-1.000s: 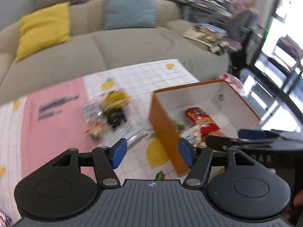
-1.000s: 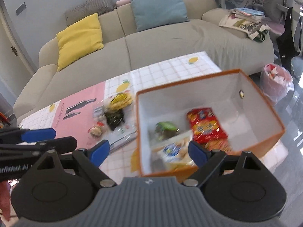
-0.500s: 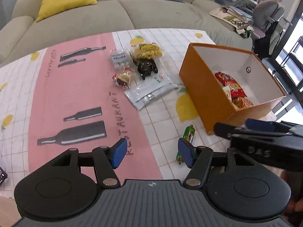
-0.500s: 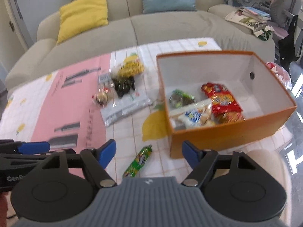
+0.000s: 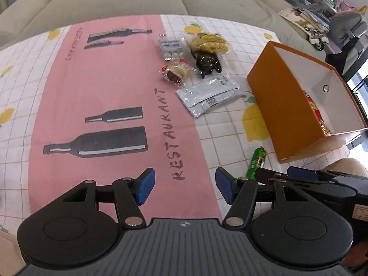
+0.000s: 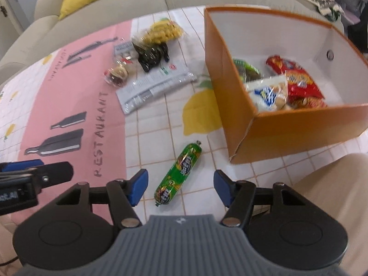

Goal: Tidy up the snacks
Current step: 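Move both tools back toward the remaining snacks on the table, then grasp the white sachet pair with left gripper while right gripper grasps green sausage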

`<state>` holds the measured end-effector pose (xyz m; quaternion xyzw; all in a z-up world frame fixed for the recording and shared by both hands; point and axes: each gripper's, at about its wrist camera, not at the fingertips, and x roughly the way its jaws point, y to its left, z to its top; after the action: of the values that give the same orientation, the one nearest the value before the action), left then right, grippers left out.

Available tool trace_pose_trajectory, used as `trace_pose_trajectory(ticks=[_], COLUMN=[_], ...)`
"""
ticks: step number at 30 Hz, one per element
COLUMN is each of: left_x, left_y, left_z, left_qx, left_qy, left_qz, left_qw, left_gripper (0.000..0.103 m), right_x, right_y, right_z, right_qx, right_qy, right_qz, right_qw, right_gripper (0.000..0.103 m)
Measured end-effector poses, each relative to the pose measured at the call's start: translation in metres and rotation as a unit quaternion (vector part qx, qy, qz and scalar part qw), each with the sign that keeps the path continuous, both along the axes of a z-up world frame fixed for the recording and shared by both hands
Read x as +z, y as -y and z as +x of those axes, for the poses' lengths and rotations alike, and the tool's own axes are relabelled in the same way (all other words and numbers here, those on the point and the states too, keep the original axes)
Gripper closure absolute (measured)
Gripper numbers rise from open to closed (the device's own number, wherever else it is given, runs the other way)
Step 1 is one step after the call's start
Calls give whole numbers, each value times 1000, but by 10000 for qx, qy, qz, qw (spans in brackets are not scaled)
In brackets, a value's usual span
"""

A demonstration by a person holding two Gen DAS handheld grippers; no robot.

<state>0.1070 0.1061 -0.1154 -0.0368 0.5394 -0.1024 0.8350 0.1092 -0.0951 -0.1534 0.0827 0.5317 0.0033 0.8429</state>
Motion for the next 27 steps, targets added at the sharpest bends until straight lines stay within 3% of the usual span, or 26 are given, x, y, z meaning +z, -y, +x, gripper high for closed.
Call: trace_pose_trajectory(ticks=[9, 14, 27], left_x=[-13, -18, -24], left_y=[2, 5, 8], left_z=[12, 18, 35], left_qx=[-237, -497, -706], left_qy=[15, 71, -14], left_qz=[-196, -150, -3], left_qw=[9995, 9986, 9975], left_gripper=[32, 32, 32], right_x=[-27, -36, -39], right_y=[-5, -11, -15], right_z=[22, 27, 30], right_qx=[-111, 9, 270], right_qy=[-271, -313, -66], right_qz=[-121, -152, -241], right_qw=[9995, 9994, 9993], right_gripper=[50, 61, 76])
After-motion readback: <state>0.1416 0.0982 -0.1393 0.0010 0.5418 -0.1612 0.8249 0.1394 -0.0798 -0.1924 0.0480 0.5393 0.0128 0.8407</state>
